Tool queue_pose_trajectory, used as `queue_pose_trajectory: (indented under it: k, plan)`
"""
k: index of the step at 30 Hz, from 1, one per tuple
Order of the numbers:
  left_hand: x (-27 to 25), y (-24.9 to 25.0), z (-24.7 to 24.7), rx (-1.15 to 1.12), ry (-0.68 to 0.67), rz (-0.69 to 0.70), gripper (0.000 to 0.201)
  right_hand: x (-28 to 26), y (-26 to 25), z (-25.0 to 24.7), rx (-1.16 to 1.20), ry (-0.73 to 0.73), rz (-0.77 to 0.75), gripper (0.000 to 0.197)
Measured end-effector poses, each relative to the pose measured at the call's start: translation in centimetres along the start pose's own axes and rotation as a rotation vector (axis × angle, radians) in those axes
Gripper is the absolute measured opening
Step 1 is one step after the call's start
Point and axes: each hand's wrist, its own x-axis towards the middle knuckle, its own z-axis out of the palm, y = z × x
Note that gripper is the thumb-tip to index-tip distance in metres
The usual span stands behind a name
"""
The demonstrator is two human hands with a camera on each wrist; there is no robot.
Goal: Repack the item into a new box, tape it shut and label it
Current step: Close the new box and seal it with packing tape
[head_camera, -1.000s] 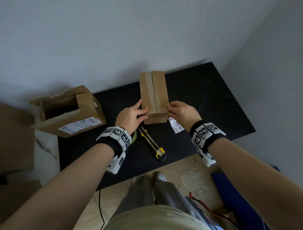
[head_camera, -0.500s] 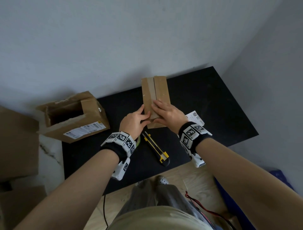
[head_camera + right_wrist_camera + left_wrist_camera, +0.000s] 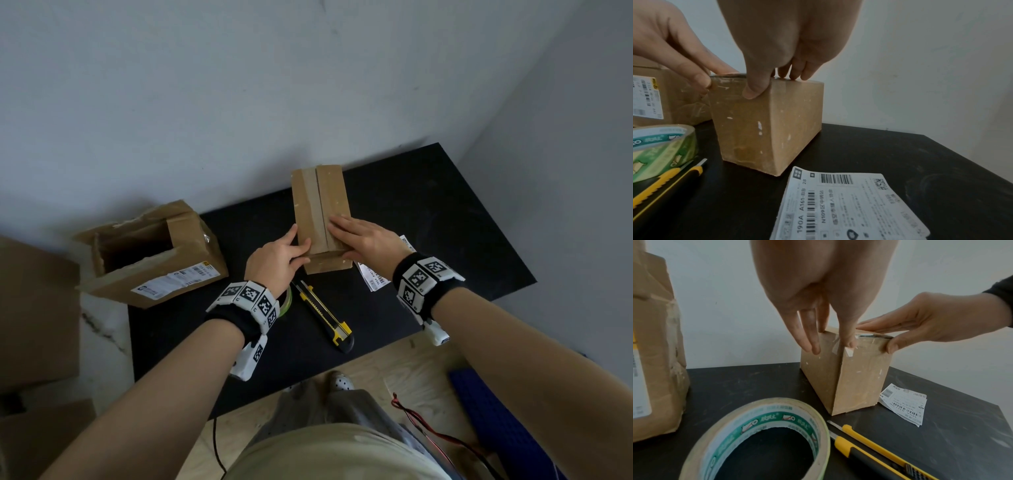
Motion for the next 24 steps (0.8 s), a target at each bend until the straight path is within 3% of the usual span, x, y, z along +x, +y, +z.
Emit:
queue_pose_trajectory:
  k: [4,8,13,19,24]
  plan:
    - [0.0,-0.5,-0.4,-0.001,0.018,-0.007,0.036,-0.8,0.8,-0.3,0.025,0.009,0.065,0.066]
    - [-0.1,-2.0,-1.7,-0.035,0.116,-0.121,0.036,-1.5,0.8,0.4,0.0,-0.075,0.104,0.065]
    - [-0.2,-1.1,-2.6,-0.05,0.141,-0.171,0.034,-0.8,-0.6,1.9,0.148,0.079,0.203,0.081]
    - [1.2,2.5,-0.9,0.053,0.05,-0.242,0.083,0.7,-1.5,1.4,0.174,0.022,0.184,0.081]
    - [2.1,2.8,-0.6,0.059,0.011,-0.324,0.09,0.7,-0.4,-0.5,0.187,0.161,0.279,0.074]
